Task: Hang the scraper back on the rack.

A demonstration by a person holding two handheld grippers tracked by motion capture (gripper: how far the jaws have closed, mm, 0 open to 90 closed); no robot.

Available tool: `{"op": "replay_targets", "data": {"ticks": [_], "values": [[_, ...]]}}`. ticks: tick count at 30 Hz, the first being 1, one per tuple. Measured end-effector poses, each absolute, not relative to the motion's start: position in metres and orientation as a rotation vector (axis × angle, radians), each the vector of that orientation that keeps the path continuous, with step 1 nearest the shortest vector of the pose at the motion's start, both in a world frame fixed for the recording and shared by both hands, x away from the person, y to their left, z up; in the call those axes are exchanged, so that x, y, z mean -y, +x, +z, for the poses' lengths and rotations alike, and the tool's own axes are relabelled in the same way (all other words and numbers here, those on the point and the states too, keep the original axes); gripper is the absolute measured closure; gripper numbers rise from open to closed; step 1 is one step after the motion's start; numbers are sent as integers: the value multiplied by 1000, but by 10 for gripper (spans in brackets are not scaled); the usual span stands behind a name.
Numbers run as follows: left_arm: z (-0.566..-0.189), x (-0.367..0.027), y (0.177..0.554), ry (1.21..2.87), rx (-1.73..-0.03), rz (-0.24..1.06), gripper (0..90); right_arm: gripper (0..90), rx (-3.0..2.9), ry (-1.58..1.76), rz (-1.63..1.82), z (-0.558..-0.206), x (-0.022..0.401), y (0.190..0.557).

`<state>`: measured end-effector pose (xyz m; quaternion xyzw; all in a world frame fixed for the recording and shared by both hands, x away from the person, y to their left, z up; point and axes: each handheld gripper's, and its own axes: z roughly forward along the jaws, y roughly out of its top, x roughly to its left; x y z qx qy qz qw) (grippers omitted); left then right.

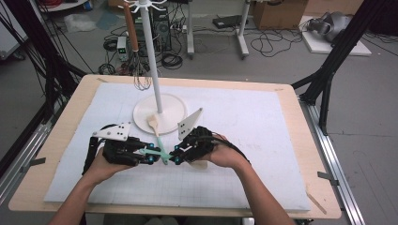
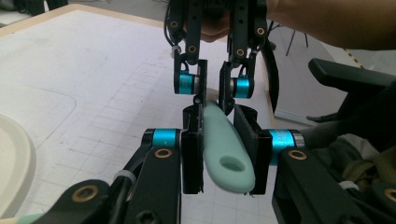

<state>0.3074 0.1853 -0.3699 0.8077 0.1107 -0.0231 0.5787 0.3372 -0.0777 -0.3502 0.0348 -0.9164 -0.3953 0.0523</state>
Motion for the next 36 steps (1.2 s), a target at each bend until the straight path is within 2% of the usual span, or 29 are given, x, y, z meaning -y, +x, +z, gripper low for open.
{"op": "replay_targets", "data": {"ticks": [3,9,36], "values": [[-369,-188,308,1881,-271,-50,677,791,2811,109,-1227,-349,77,336],[-366,-190,309,1872,-276,-38,726,790,2866,93,-1251,-348,76,333],[-355,-183,313,1859,-343,16,751,792,2963,52,-1308,-344,71,330]]}}
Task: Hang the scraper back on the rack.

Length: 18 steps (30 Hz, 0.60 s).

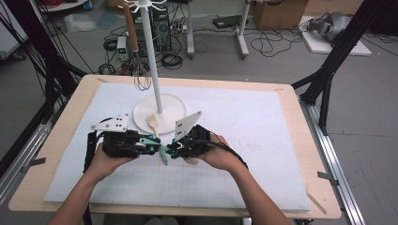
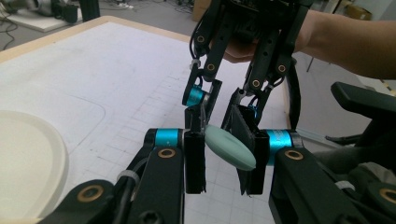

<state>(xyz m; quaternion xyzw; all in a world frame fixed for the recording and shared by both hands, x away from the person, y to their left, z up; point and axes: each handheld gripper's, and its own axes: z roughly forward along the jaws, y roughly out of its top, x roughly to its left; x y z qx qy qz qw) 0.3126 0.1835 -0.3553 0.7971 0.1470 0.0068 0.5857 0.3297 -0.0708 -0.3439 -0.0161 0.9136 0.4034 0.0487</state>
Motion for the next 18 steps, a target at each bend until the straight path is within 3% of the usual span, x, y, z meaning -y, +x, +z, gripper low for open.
{"op": "replay_targets", "data": {"ticks": [18], "values": [[-347,-184,312,1866,-333,35,759,786,-2763,-30,1248,-341,70,327]]}}
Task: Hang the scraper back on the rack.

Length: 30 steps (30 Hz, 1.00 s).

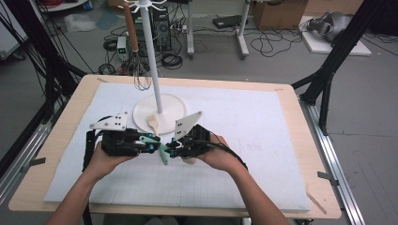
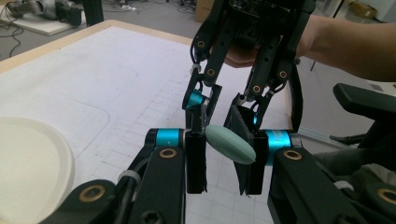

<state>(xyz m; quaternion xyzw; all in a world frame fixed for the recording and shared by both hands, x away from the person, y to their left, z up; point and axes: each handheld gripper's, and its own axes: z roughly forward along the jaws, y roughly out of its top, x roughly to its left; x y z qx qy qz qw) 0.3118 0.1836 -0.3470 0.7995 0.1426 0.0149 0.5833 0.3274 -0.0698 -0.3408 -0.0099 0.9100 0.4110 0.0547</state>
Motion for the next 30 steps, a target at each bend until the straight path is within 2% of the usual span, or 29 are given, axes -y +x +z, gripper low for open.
{"op": "replay_targets", "data": {"ticks": [18,25,30], "values": [[-342,-181,311,1875,-275,1,775,778,-2850,-23,1349,-344,68,333],[-341,-181,312,1864,-307,21,790,821,-2840,3,1345,-344,68,332],[-340,-183,313,1856,-329,31,766,838,-2816,56,1377,-345,68,332]]}}
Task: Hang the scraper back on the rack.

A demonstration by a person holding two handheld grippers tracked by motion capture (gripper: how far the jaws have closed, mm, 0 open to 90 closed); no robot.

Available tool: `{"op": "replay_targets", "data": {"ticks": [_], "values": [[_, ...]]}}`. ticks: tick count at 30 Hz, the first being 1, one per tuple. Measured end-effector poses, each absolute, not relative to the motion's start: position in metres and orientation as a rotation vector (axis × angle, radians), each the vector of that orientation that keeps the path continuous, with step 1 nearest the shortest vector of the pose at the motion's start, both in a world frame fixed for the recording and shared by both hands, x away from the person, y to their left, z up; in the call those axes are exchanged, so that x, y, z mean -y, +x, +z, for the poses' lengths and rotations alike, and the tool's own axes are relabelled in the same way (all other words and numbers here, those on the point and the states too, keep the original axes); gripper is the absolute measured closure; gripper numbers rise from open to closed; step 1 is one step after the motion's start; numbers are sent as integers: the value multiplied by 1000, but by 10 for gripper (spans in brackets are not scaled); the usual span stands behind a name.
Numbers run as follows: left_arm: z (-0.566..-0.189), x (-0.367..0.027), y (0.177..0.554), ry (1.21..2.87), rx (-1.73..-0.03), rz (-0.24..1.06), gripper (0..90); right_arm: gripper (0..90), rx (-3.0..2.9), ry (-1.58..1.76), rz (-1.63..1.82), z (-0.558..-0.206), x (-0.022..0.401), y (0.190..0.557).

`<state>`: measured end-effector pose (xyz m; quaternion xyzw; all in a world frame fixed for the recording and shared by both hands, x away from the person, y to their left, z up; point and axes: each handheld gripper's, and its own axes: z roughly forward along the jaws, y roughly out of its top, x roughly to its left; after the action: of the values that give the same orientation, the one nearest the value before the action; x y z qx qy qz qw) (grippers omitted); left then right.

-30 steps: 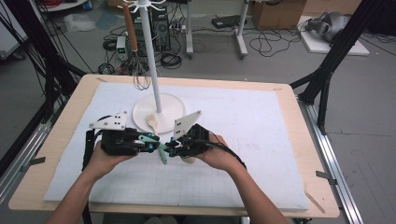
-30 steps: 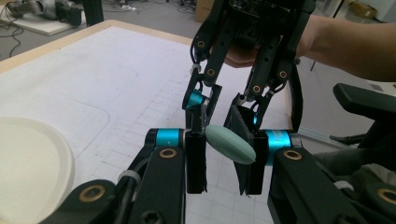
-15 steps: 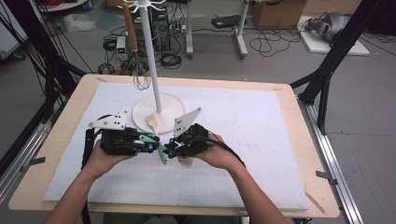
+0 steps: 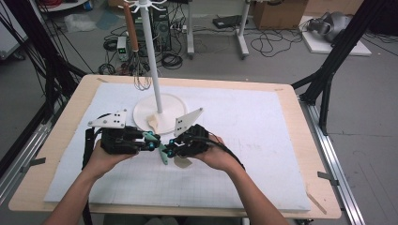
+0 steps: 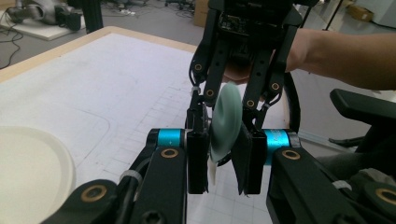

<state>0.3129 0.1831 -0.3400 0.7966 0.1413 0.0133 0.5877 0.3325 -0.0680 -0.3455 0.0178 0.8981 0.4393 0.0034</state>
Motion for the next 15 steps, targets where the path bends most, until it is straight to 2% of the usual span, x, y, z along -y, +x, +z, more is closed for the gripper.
{"op": "replay_targets", "data": {"ticks": [4,8,13,15], "values": [[-340,-183,313,1845,-327,27,810,841,-2799,70,1403,-346,68,333],[-339,-183,313,1851,-313,16,817,837,-2796,55,1411,-346,68,333],[-338,-183,312,1845,-304,-1,819,782,-2840,62,1403,-348,66,330],[-336,-185,312,1843,-299,7,819,791,-2847,63,1391,-350,66,331]]}}
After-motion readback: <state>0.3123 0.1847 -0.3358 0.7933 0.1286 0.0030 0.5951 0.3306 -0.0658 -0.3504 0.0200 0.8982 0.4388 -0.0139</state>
